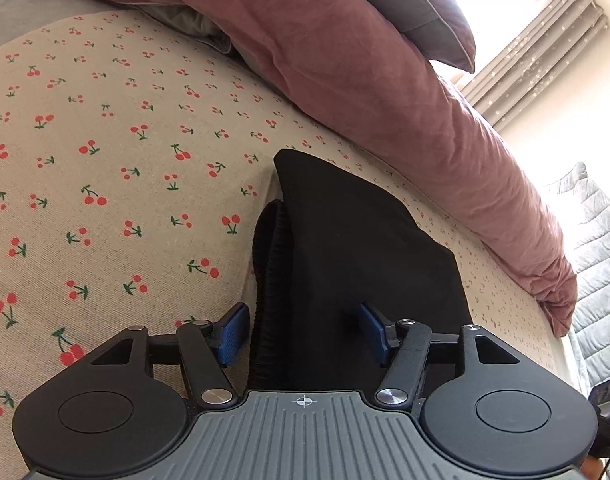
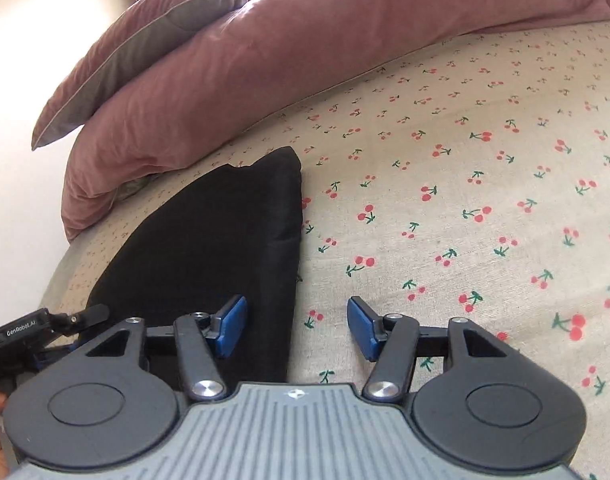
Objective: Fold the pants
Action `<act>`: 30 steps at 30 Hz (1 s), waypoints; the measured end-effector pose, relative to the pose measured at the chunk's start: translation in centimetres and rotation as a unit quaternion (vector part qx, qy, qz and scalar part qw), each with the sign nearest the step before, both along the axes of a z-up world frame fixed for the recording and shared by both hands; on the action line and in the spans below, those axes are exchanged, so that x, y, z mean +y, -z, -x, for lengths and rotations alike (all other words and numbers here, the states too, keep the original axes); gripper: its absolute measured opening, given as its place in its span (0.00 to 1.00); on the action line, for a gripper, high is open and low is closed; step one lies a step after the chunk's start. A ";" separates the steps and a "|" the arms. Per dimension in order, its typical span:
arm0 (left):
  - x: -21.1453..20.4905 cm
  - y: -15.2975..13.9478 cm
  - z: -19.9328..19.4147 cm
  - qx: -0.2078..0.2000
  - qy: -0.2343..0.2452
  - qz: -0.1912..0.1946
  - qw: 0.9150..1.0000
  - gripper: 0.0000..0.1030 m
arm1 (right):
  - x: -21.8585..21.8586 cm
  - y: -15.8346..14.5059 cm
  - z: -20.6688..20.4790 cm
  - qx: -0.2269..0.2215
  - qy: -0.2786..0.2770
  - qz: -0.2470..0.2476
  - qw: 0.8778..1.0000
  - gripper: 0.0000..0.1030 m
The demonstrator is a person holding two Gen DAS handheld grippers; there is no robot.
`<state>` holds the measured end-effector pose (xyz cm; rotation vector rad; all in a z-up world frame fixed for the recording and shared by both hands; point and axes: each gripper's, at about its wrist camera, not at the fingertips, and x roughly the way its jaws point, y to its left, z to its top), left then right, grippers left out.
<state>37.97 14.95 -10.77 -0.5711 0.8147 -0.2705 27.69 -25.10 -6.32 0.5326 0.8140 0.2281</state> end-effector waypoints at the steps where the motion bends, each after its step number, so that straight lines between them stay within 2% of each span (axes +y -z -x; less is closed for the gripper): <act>1: -0.1 0.1 0.0 0.000 -0.001 0.002 1.000 0.58 | -0.1 0.2 -0.3 -0.007 -0.002 -0.015 1.000 0.51; 3: -0.4 0.1 0.0 -0.006 -0.004 -0.002 1.000 0.54 | 0.6 0.9 -1.4 -0.005 -0.012 -0.038 0.999 0.34; 4: -0.6 0.2 0.1 -0.011 -0.003 -0.003 1.000 0.37 | 1.1 1.2 -1.8 0.003 -0.013 -0.045 0.999 0.18; 6: -0.7 0.3 0.4 -0.012 -0.016 0.001 1.000 0.28 | 2.1 1.3 -2.1 0.001 -0.008 -0.028 1.000 0.10; 8: -0.5 -0.2 0.8 -0.014 -0.026 0.021 0.999 0.15 | 2.6 0.3 -2.0 -0.011 -0.013 -0.011 1.000 0.04; 10: -0.9 -0.8 1.2 -0.012 -0.028 0.046 0.998 0.13 | 2.3 -1.1 -1.7 -0.027 -0.015 -0.018 0.999 0.03; 12: -3.0 -1.5 1.8 -0.012 -0.012 0.041 0.999 0.13 | 1.5 -2.8 -0.9 -0.035 -0.013 -0.009 0.999 0.03; 17: -10.1 -1.9 3.2 0.000 0.037 0.061 0.997 0.12 | -3.6 -6.2 1.9 -0.037 0.017 0.018 0.999 0.03; 19: -13.4 -2.6 4.0 -0.005 0.059 0.049 0.997 0.13 | -6.3 -6.8 3.7 -0.042 0.033 0.032 0.998 0.03; 21: -16.1 -2.5 4.4 -0.010 0.072 0.029 0.997 0.13 | -9.1 -6.2 4.9 -0.037 0.056 0.035 0.997 0.03; 24: -17.5 -0.8 4.5 -0.017 0.068 -0.004 0.997 0.17 | -11.7 -2.9 5.1 -0.007 0.072 0.040 0.997 0.04; 26: -16.6 0.1 4.2 -0.014 0.072 0.017 0.997 0.20 | -12.3 0.2 4.8 0.017 0.067 0.034 0.997 0.10; 27: -16.1 0.4 4.0 -0.008 0.074 0.031 0.997 0.20 | -12.3 1.2 5.1 0.007 0.068 0.030 0.997 0.10; 29: -15.3 0.6 3.7 0.001 0.079 0.052 0.996 0.20 | -12.3 1.8 5.5 -0.014 0.072 0.023 0.997 0.11; 30: -15.4 0.4 3.7 -0.002 0.081 0.047 0.996 0.20 | -12.3 1.7 5.3 -0.010 0.078 0.019 0.997 0.11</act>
